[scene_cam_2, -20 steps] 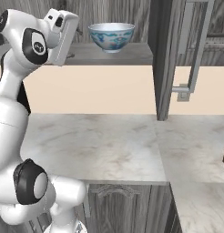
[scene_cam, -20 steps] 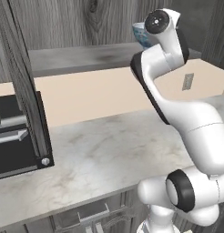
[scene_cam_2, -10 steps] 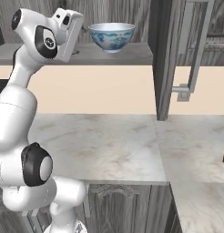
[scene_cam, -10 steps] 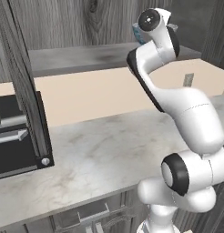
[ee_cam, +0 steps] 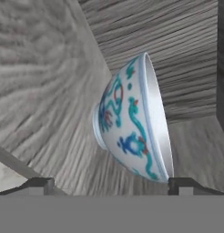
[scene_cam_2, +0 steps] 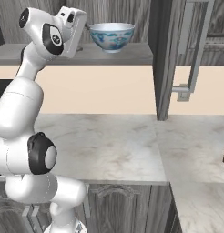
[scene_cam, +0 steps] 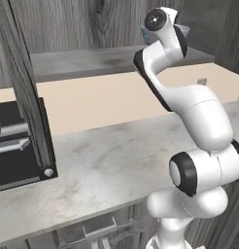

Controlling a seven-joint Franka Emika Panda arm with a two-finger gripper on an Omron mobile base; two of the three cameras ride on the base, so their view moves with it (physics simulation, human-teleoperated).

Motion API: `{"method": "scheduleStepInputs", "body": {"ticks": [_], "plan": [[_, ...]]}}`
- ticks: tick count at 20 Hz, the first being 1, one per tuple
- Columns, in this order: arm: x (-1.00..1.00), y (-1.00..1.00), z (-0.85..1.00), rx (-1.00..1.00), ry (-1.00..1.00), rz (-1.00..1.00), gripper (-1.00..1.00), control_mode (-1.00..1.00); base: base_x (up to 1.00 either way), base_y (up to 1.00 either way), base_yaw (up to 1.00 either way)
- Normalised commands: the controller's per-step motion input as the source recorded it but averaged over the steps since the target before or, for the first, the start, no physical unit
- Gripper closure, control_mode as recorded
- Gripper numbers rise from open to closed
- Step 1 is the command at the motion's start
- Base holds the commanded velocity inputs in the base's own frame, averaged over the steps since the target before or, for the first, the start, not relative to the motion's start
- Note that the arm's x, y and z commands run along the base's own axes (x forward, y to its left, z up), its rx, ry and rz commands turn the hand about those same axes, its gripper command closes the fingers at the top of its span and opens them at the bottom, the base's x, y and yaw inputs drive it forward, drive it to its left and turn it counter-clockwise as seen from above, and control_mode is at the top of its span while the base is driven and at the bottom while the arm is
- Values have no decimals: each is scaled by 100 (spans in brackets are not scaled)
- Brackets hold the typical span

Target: Pick up the bowls from the cabinet and place each bowl in front of a stool on the dining counter.

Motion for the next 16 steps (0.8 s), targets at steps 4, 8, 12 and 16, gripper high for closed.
{"method": "scheduleStepInputs", "body": {"ticks": [4,8,12,16], "plan": [[35,0,0,0,8,0,-100,-100,0,0,0],[32,-5,2,0,10,0,-100,-100,0,0,0],[34,0,0,0,5,0,-100,-100,0,0,0],[44,0,0,0,2,0,-100,-100,0,0,0]]}}
